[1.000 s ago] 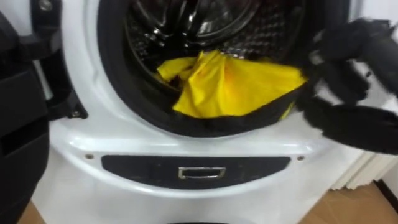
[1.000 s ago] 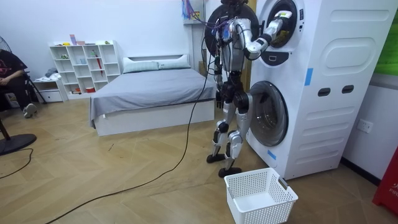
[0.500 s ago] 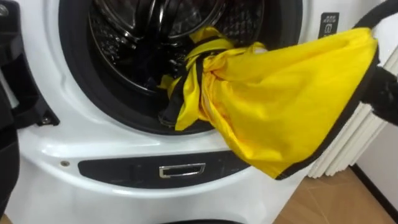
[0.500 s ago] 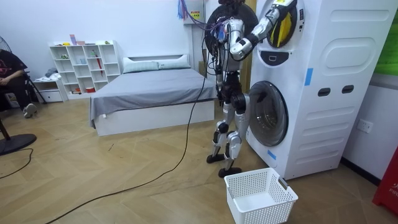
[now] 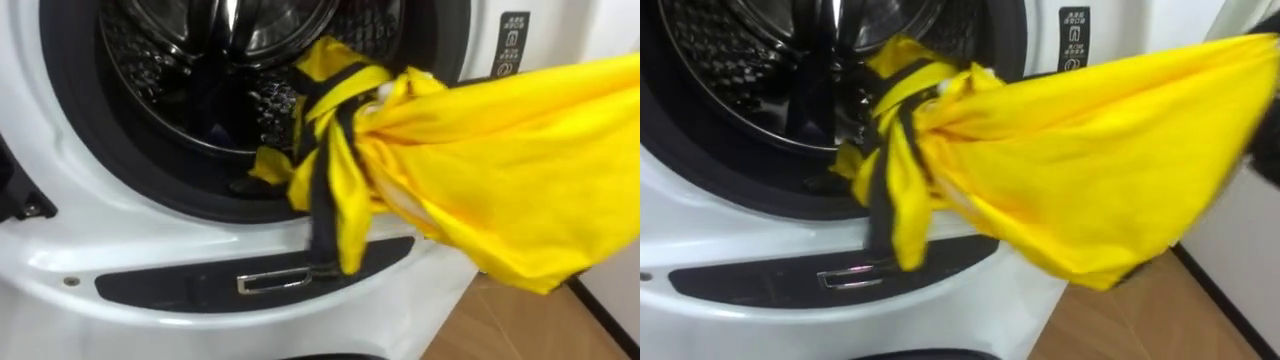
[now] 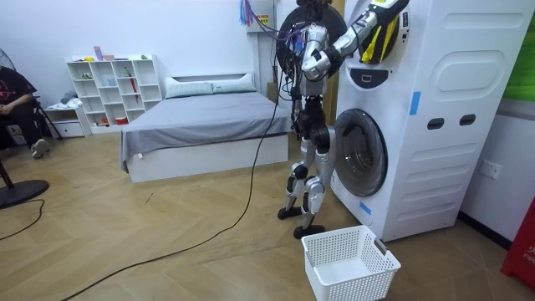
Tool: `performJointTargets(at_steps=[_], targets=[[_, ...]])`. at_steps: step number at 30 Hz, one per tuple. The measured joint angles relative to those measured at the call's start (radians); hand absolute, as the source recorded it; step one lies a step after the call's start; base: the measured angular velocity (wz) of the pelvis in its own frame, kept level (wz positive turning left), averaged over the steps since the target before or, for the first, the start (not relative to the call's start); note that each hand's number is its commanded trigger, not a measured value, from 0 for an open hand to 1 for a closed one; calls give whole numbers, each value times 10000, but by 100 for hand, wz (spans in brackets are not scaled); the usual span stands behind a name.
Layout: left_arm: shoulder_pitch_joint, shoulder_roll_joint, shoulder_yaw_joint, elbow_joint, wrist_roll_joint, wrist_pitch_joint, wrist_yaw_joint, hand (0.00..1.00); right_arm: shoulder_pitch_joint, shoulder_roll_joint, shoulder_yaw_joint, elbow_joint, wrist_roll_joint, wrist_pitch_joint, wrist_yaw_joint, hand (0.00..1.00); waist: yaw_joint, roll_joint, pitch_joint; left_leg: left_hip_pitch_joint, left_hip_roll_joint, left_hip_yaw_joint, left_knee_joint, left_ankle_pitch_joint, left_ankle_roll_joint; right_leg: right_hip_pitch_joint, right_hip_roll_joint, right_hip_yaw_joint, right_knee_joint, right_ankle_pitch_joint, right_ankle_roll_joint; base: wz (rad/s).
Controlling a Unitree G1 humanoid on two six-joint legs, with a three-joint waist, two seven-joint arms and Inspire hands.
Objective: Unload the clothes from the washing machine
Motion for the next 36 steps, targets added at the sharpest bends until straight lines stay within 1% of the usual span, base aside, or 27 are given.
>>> performJointTargets(at_steps=[2, 3, 4, 6, 7, 8, 9, 10, 11, 12, 13, 15, 16, 17, 19, 21, 22, 23, 24, 25, 26, 28, 30, 32, 34, 35, 36], targets=[[-41, 0, 0, -2, -12, 81, 79, 0, 21, 132, -45, 432, -14, -1, -550, 100, -67, 5, 1, -9, 5, 49, -5, -13, 1, -1, 5, 16, -1, -5, 7, 0], [-89, 0, 0, -3, -18, 200, 88, 0, 24, 334, -186, 720, -14, 35, -998, 100, -68, 6, 1, -18, 7, 70, -9, -14, 0, -9, 16, 57, -5, -5, 7, -4], [-92, -4, 0, -5, -18, 240, 88, 0, 24, 445, -293, 849, -14, 109, -1293, 100, -75, 7, 0, -17, 8, 80, -9, -14, 0, -11, 22, 82, -4, -5, 7, -9], [-154, -31, -24, -59, -14, 478, 88, 0, 35, 806, -1029, 1594, 6, 461, -2379, 100, -122, 52, -9, 1, 10, 191, -6, -21, -9, -43, 57, 248, -11, -5, 8, -17], [-133, -32, -23, -73, -14, 536, 88, 0, 33, 878, -1177, 1772, 30, 550, -2675, 100, -146, 77, -25, -18, 10, 196, -5, -21, -9, -82, 72, 306, 6, -5, 7, -30], [-46, -35, -18, -96, -12, 658, 88, 0, 32, 987, -1432, 2078, 173, 692, -3201, 100, -194, 134, -47, -57, 11, 235, -3, -21, -10, -167, 94, 427, 27, -2, 5, -32], [-37, -41, -18, -168, -11, 795, 88, 0, 31, 1103, -1577, 2324, 353, 872, -3669, 100, -326, 181, -61, -53, 14, 267, -1, -21, -10, -195, 106, 478, 44, 2, -1, -29], [-40, -50, -18, -185, -11, 851, 88, 0, 33, 1141, -1592, 2420, 469, 969, -3890, 100, -377, 213, -74, -43, 16, 316, -5, -21, -10, -204, 116, 511, 53, 2, -1, -30], [-46, -100, -20, -270, -12, 952, 87, 0, 33, 1154, -1592, 2697, 644, 1115, -4272, 100, -426, 268, -69, -22, 17, 446, -7, -21, -10, -227, 150, 677, 62, 2, -1, -38], [-42, -147, -23, -430, -13, 1042, 78, 0, 43, 1160, -1592, 2922, 756, 1348, -4627, 100, -559, 276, -46, 8, 11, 450, -8, -20, -10, -240, 164, 740, 84, 2, -1, -36], [-41, -154, -41, -512, -22, 1083, 77, 0, 41, 1161, -1592, 3054, 795, 1438, -4797, 100, -624, 319, -38, 26, 8, 451, -13, -20, -10, -244, 169, 758, 96, 1, 0, -22], [-42, -147, -54, -836, -68, 1168, 88, 0, 0, 1163, -1592, 3463, 1086, 1815, -5584, 100, -884, 375, -13, 44, -2, 470, -28, -20, -10, -315, 208, 914, 207, -46, 0, -13], [-38, -148, -56, -906, -95, 1192, 88, 0, 2, 1163, -1592, 3524, 1156, 1892, -5782, 100, -916, 372, -10, 45, 0, 474, -31, -19, -10, -319, 225, 961, 212, -49, -3, -26], [-46, -153, -70, -943, -142, 1232, 86, 0, -7, 1163, -1594, 3578, 1228, 2011, -6157, 100, -940, 364, -9, 63, 11, 474, -32, -20, -10, -319, 273, 1039, 214, -55, -13, -25], [-45, -158, -70, -943, -245, 1250, 83, 0, -26, 1163, -1598, 3582, 1276, 2030, -6576, 100, -1098, 289, 9, 57, 28, 457, -27, -20, -10, -324, 290, 1052, 230, -73, -38, -12], [-89, -156, -84, -945, -283, 1356, 82, 0, -42, 1163, -1713, 3592, 1339, 2029, -6989, 100, -1192, 128, 27, 54, 46, 463, -25, -20, -10, -367, 321, 1060, 202, -97, -64, 0], [-96, -146, -146, -955, -288, 1375, 83, 0, -42, 1163, -1751, 3604, 1344, 2029, -7079, 100, -1195, 89, 34, 49, 50, 463, -24, -20, -10, -372, 326, 1059, 201, -99, -68, 0], [-97, -115, -315, -969, -292, 1380, 82, 0, -50, 1163, -1777, 3674, 1346, 2026, -7228, 100, -1193, 47, 61, 25, 51, 463, -21, -20, -10, -402, 325, 1056, 200, -101, -71, 0], [-117, -110, -423, -966, -288, 1388, 82, 0, -51, 1163, -1774, 3779, 1347, 2026, -7285, 100, -1175, -23, 58, 6, 51, 453, -21, -20, -10, -463, 328, 1054, 204, -98, -75, 0], [-128, -112, -459, -965, -284, 1393, 81, 0, -46, 1164, -1772, 3837, 1357, 2027, -7287, 100, -1155, -47, 64, -17, 51, 455, -20, -20, -10, -488, 331, 1058, 213, -96, -74, 0], [-132, -116, -519, -942, -300, 1426, 73, 0, -48, 1194, -1766, 3875, 1363, 2031, -7250, 100, -1148, -56, 46, -56, 50, 461, -16, -21, -11, -511, 327, 1059, 224, -79, -76, 0], [-117, -99, -674, -920, -331, 1483, 42, 0, -52, 1297, -1723, 3795, 1345, 2036, -7098, 100, -1106, -60, 49, -134, 46, 480, -16, -21, -12, -579, 326, 1074, 277, -74, -78, -9], [-106, -90, -813, -918, -369, 1520, -30, 0, -168, 1332, -1195, 3352, 1304, 2042, -6734, 100, -854, -33, 59, -144, 42, 525, -7, -26, -17, -659, 384, 1277, 401, -67, -70, -39], [-149, -82, -862, -921, -368, 1496, -99, 0, -191, 1330, -797, 2947, 1273, 2044, -6185, 100, -819, -6, 95, -182, 46, 536, 6, -39, -37, -736, 400, 1277, 467, -66, -69, -20], [-180, -11, -1121, -915, -369, 1520, -266, 0, -473, 1325, -187, 2610, 1247, 2046, -5678, 100, -798, 30, 124, -264, 47, 545, 16, -40, -38, -926, 444, 1311, 606, -66, -70, -18], [-305, 23, -1259, -894, -369, 1522, -373, 0, -662, 1325, 179, 2461, 1167, 2048, -5286, 100, -766, -47, 121, -369, 46, 514, 29, -41, -39, -1104, 465, 1302, 736, -66, -70, -14], [-478, 35, -1338, -817, -370, 1521, -450, 0, -794, 1325, 515, 2352, 1009, 2059, -4981, 100, -683, -2, 172, -491, 44, 501, 34, -45, -45, -1265, 471, 1291, 789, -66, -70, -11]])
